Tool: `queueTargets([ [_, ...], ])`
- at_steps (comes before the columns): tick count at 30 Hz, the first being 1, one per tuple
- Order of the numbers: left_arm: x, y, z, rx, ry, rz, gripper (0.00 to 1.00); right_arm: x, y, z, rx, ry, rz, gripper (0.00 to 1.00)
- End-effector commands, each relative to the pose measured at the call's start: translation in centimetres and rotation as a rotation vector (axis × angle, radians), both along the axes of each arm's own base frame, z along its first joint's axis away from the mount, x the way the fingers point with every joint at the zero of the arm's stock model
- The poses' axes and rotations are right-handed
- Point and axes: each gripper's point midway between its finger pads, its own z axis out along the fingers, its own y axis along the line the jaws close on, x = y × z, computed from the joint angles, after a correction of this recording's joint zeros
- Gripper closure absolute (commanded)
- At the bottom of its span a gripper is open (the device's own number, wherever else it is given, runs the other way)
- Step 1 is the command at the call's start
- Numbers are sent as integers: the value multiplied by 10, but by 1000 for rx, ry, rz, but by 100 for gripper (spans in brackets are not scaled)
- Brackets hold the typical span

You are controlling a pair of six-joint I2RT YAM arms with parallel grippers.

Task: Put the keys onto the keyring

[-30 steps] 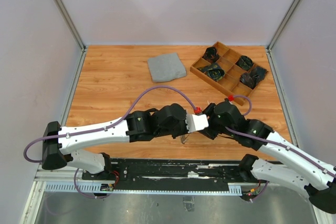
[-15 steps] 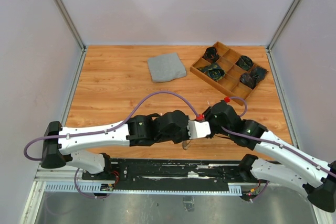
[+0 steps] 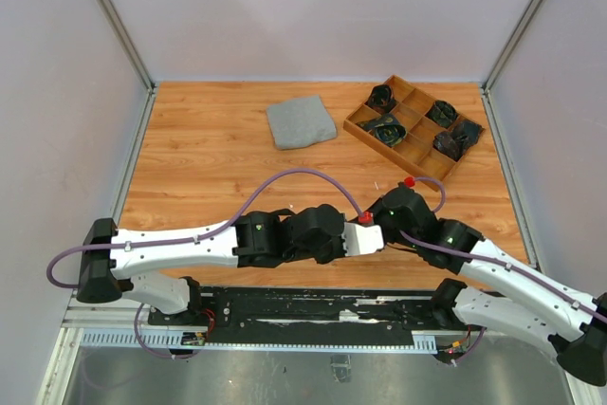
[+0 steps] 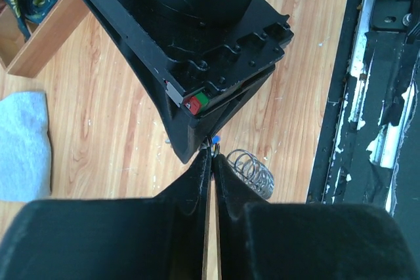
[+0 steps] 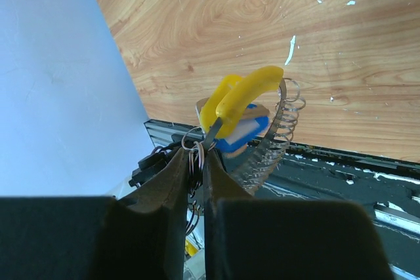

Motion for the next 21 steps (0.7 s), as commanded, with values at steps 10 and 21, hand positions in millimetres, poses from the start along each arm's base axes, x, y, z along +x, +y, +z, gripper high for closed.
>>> queueTargets([
  [10,-25,-18,22,-178,94,-64,56,13,-7,19,46,-103,-55,99],
  [21,-22,-2,73,-502,163,68,45,26,-33,73,20,-428,-66,99],
])
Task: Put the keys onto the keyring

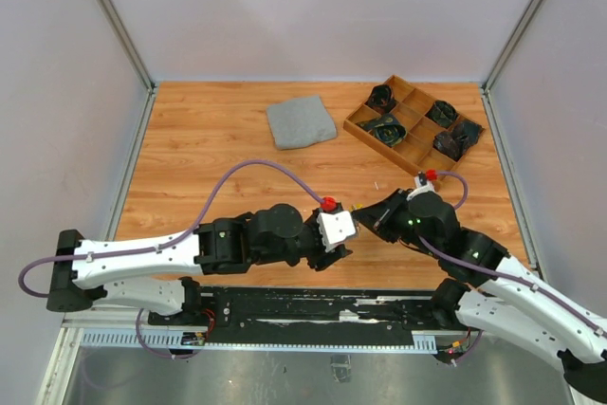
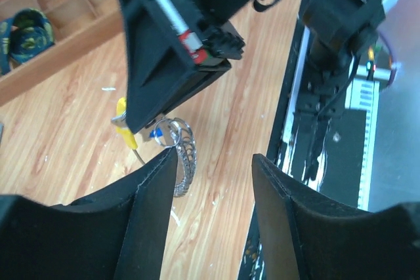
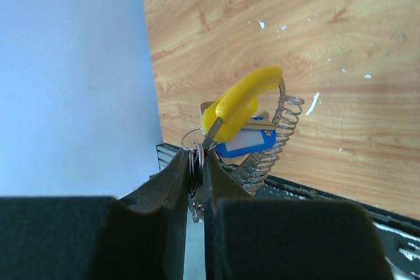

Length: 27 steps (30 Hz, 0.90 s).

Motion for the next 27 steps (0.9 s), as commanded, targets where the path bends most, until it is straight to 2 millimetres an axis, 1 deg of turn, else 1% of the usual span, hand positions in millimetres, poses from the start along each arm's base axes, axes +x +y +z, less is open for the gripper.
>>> queueTargets([
  [1,11,2,27,-185,25,121,43,13,-11,41,11,-211,-27,99],
  [3,15,4,31,-225,26,150,40,13,-13,55,15,-283,-11,99],
  [6,16,0,41,-286,34,163,34,12,-17,73,18,-351,-8,99],
  [8,19,-2,44,-310,33,173,24,11,-19,84,28,-388,-6,99],
  [9,21,-2,45,-320,29,185,21,10,-20,90,35,-401,-6,99],
  [12,28,-3,47,-343,16,225,18,8,-23,105,63,-423,-12,99],
  [15,34,-2,49,-362,-2,259,15,7,-25,112,88,-412,-26,99],
  [22,44,-8,44,-333,-51,291,15,5,-26,124,145,-389,-46,99],
  [27,49,-12,44,-304,-100,290,24,3,-22,127,160,-371,-30,99],
])
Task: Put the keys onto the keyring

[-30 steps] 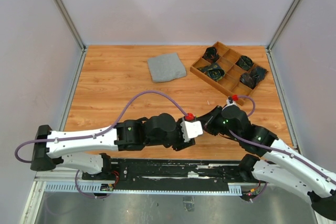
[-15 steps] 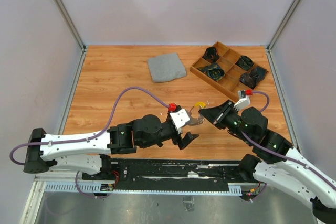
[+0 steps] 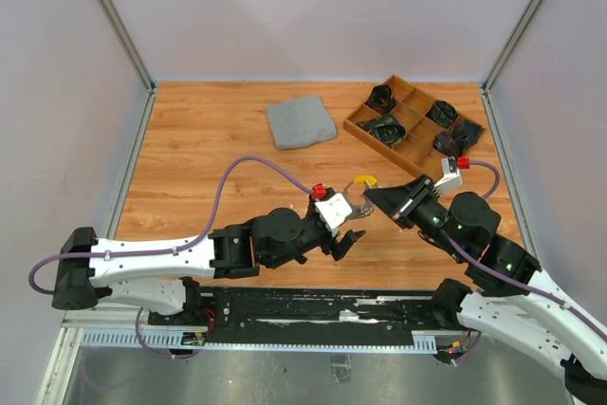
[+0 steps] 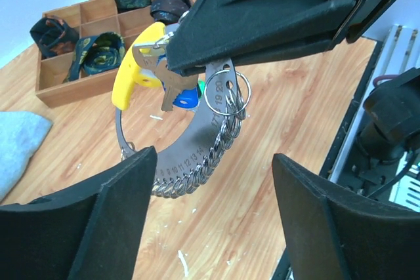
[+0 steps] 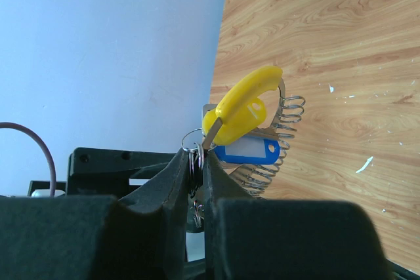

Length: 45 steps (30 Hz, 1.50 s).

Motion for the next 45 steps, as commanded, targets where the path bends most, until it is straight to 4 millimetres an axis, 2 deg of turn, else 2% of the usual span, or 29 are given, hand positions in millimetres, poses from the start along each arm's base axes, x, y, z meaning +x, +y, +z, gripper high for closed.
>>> queueTargets([
  [1,7,-5,17,-13,-71,26,27,0,0,30,92,-17,-5,99],
  [7,11,-3,14,47,-123,32,41,-4,4,34,116,4,21,99],
  [21,12,-3,28,42,-181,36,66,-6,11,29,160,71,37,99],
  [28,9,-5,33,42,-204,46,91,-7,10,29,166,80,37,94],
  [32,9,-4,32,54,-217,68,99,-7,8,29,160,75,28,84],
  [39,11,1,33,44,-219,105,100,-10,-4,32,124,45,6,56],
  [45,12,8,34,29,-210,128,100,-17,-17,29,84,20,1,45],
])
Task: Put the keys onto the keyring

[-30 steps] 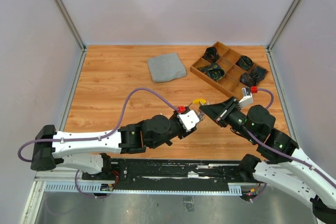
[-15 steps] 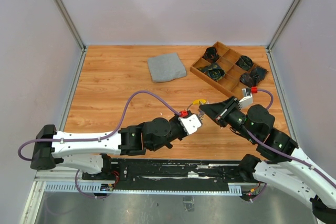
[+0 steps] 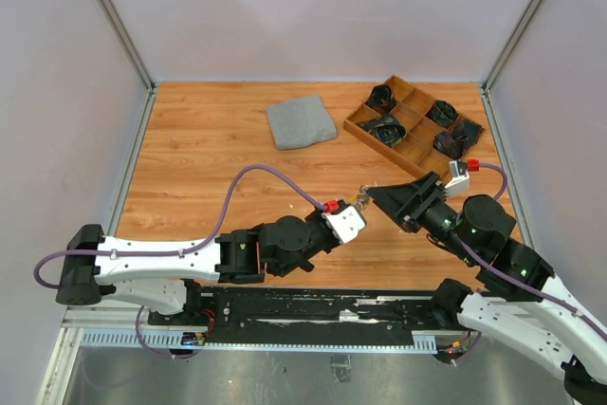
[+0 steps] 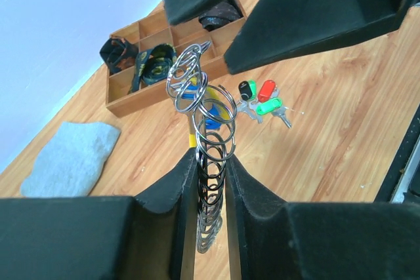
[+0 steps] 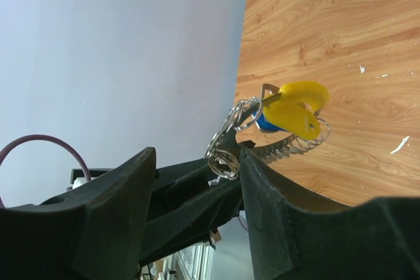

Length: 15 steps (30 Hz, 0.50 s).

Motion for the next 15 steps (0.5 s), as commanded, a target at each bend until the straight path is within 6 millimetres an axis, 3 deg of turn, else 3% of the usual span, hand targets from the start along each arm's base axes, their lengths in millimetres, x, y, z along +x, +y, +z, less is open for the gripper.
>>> queueTargets([
  [1,1,5,30,-116,-9,32,99,-4,-17,7,-34,-46,-28,44],
  [9,8,13,29,-70,-48,75,100,-16,-47,4,-207,-180,-37,39],
  [15,18,27,27,42,-152,180,99,-20,-69,6,-448,-335,-19,35],
])
